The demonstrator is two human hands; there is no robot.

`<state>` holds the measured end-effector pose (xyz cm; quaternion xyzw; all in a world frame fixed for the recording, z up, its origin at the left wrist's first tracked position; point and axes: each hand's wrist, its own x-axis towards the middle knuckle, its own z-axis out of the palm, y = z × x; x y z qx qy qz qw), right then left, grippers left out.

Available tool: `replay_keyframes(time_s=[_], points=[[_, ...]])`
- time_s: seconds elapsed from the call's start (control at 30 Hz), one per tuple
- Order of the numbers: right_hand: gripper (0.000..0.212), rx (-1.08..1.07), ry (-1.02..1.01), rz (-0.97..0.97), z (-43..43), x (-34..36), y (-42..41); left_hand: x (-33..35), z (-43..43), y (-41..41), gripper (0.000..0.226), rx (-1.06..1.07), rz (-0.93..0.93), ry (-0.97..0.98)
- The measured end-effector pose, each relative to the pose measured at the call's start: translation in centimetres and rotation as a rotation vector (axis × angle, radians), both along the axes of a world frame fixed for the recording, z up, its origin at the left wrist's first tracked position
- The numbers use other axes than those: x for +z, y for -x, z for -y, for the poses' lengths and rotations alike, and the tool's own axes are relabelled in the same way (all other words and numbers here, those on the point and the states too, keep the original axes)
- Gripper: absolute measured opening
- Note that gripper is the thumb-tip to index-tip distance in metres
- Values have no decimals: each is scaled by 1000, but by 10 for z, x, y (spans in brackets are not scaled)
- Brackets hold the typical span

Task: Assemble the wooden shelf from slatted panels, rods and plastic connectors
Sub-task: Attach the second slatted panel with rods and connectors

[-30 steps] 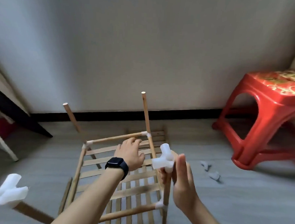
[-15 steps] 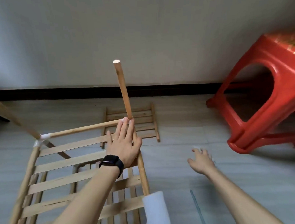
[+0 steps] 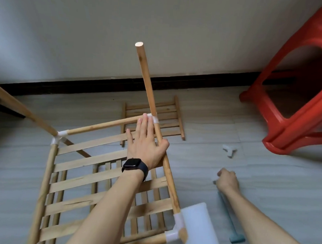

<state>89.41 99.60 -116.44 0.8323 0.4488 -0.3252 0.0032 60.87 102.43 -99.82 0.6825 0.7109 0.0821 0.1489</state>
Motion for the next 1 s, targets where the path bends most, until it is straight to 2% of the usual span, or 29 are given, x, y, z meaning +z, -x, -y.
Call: replay_keyframes(time_s=[0.2,0.33,0.37,0.43,0.53,0.6,0.7,0.8,0.9,0.93,1.0], points=[[31,-142,-339,-353,-6,79,38,19,20,-1,100,-115,63,115],[38,-253,-569,-684,-8,165,65,65,32,4,83,-283,-53,325],[38,-245,-622,-751,-8,189,71,84,37,8,73,-290,-24,373],[41,-223,-728,-837,-7,234,85,131,53,20,58,-231,157,412],[38,-272,-865,-954,-14,288,111,204,92,46,52,-182,341,293],[33,-303,-909,-991,-23,317,129,239,127,62,50,-193,409,219],[39,-294,-883,-1023,-29,342,152,270,188,68,53,-240,552,266],[55,-304,-837,-968,-25,351,161,273,236,61,54,-282,604,358],[57,-324,-807,-981,-21,358,158,263,261,55,54,-229,609,347],[56,-318,-807,-989,-19,361,156,259,266,56,51,-207,622,330],[55,-287,-817,-962,-11,365,151,252,275,61,27,-205,601,286]])
